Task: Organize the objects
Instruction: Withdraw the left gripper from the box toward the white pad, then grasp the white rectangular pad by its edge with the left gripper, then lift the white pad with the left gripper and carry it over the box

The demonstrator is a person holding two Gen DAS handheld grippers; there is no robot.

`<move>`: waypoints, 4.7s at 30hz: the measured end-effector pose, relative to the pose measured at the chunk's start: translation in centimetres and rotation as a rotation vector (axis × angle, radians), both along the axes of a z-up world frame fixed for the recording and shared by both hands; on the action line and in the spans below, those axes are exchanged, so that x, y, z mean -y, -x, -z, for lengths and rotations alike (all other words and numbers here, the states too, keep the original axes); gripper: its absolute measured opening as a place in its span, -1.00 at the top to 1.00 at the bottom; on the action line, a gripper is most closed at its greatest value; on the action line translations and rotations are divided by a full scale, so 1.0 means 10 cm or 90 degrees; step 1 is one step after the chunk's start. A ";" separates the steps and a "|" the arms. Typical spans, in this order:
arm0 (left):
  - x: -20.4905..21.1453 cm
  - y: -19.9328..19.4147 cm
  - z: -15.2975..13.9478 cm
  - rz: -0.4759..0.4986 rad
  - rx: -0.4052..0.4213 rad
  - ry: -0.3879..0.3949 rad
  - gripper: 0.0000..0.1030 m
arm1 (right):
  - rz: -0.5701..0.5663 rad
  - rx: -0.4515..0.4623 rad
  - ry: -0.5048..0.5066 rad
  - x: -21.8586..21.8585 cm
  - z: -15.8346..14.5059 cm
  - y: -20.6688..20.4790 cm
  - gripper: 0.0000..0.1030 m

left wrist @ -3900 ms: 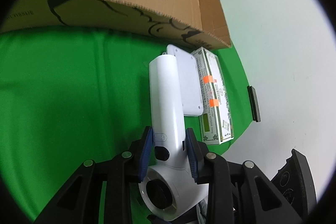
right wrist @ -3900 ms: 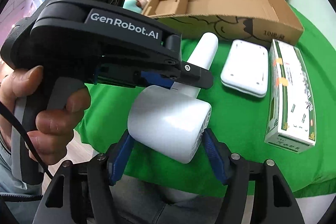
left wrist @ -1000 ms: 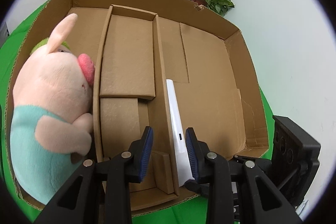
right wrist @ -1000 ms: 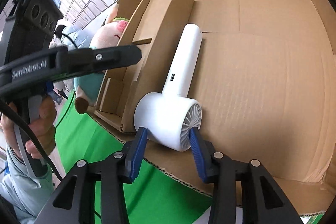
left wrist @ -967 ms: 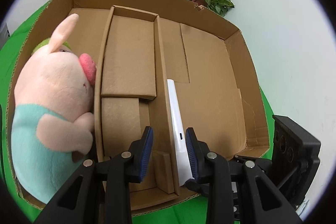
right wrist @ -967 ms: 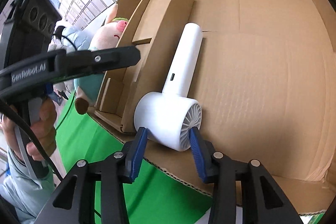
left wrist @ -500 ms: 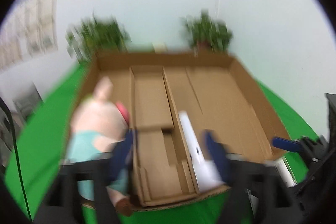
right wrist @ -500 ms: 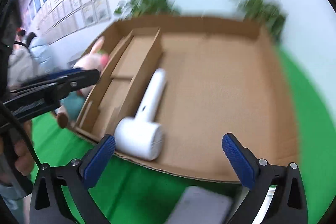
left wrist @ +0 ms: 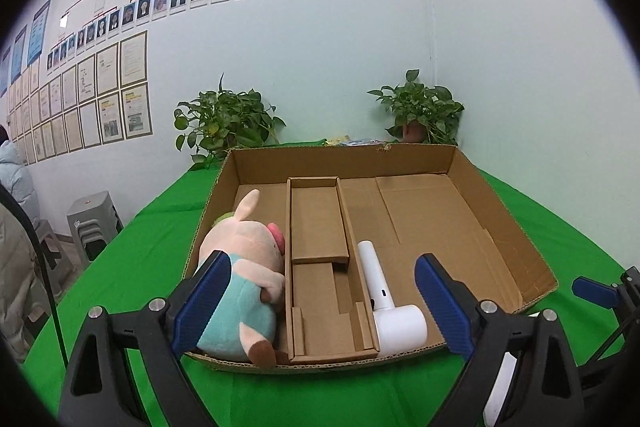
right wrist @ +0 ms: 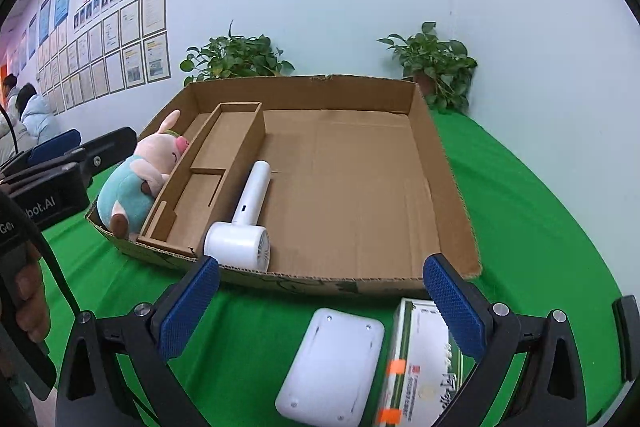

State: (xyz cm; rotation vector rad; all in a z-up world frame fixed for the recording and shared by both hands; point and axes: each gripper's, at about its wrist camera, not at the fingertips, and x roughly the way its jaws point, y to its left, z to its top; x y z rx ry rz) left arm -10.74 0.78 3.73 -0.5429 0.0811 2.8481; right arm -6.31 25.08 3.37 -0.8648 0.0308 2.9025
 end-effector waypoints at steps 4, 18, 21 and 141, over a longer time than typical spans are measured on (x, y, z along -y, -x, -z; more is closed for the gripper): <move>-0.09 -0.03 0.00 0.002 -0.005 0.010 -0.82 | 0.007 -0.007 0.001 -0.01 -0.02 -0.12 -0.99; -0.10 -0.10 0.05 -0.017 -0.017 0.009 -0.82 | -0.002 -0.002 0.009 0.04 0.03 -0.33 -0.99; -0.11 -0.08 0.08 -0.014 -0.009 0.011 -0.82 | -0.005 0.000 0.011 0.06 0.05 -0.37 -0.99; -1.10 0.30 -0.57 0.344 0.234 -0.120 0.64 | -0.177 -0.037 0.117 -0.05 -0.56 0.96 -0.28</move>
